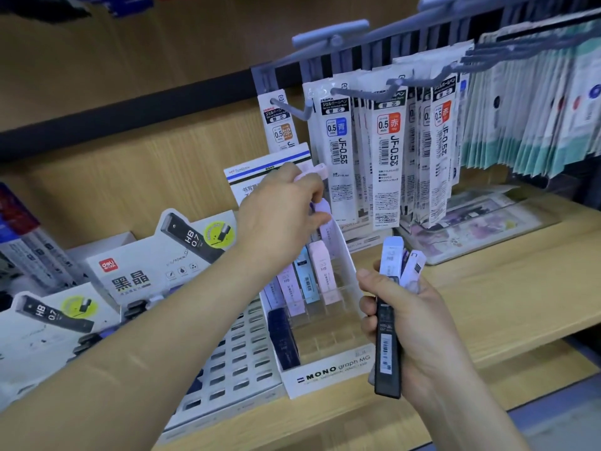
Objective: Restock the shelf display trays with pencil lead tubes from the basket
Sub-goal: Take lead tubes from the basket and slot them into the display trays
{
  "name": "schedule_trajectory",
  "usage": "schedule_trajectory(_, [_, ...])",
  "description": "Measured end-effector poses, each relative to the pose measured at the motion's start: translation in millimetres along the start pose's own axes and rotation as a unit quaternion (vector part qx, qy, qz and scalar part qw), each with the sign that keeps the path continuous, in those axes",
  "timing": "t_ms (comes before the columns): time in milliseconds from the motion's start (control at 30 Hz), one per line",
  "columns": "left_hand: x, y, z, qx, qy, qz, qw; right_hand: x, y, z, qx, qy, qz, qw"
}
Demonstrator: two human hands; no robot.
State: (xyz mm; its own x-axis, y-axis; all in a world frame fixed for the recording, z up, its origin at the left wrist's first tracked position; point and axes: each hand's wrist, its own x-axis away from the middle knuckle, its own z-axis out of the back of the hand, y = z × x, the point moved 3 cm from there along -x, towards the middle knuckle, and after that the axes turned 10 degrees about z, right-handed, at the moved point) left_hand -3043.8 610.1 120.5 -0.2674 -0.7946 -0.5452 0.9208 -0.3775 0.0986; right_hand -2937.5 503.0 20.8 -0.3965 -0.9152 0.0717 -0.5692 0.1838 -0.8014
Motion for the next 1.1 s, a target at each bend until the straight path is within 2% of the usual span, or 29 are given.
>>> schedule_trajectory(67, [1.7,0.5,7.4,0.034,0.007,-0.012,0.999,-0.3,-0.5,-0.3,-0.002,0.0,0.002,1.0])
schedule_trajectory(133, [9.8,-2.0,23.9,0.177,-0.016,0.023,0.984,0.0,-2.6,-0.3,-0.015,-0.007,0.003,1.0])
schedule_trajectory(200, [29.5,-6.7,37.0,0.342,-0.114,0.09,0.928,1.5,-6.5,-1.9,-0.033,-0.021,0.004,0.999])
schedule_trajectory(233, [41.6,-7.3,40.0,0.376,-0.166,0.102,0.906,2.7,-8.8,-3.9,-0.041,-0.033,0.007,0.999])
schedule_trajectory(300, [64.4,-6.6,41.3,0.386,-0.235,0.104,0.886,4.6,-12.9,-8.8,-0.045,-0.062,0.02,0.997])
schedule_trajectory(400, [84.0,-7.7,32.2,0.448,-0.276,0.151,0.837,6.7,-12.9,-15.8,-0.022,-0.095,0.045,0.994])
schedule_trajectory(467, [92.2,-9.0,28.4,0.488,-0.281,0.18,0.807,7.2,-10.0,-17.3,-0.004,-0.092,0.053,0.994])
schedule_trajectory(667, [109.7,-15.9,35.9,0.563,-0.261,0.211,0.755,6.4,-7.5,-13.3,-0.026,-0.059,0.037,0.997])
schedule_trajectory(767, [119.8,-12.7,35.3,0.569,-0.26,0.235,0.744,9.6,-7.3,-16.1,-0.009,-0.079,0.026,0.996])
schedule_trajectory(867, [122.0,-3.3,33.4,0.582,-0.304,0.234,0.718,14.1,-7.3,-19.7,-0.013,-0.135,-0.003,0.991])
schedule_trajectory(967, [117.9,-0.3,34.8,0.569,-0.306,0.227,0.729,16.4,-4.9,-21.9,0.011,-0.183,-0.022,0.983])
schedule_trajectory(1100, [104.0,-8.8,36.1,0.507,-0.185,0.215,0.814,13.3,-6.0,-14.4,0.076,-0.171,-0.023,0.982])
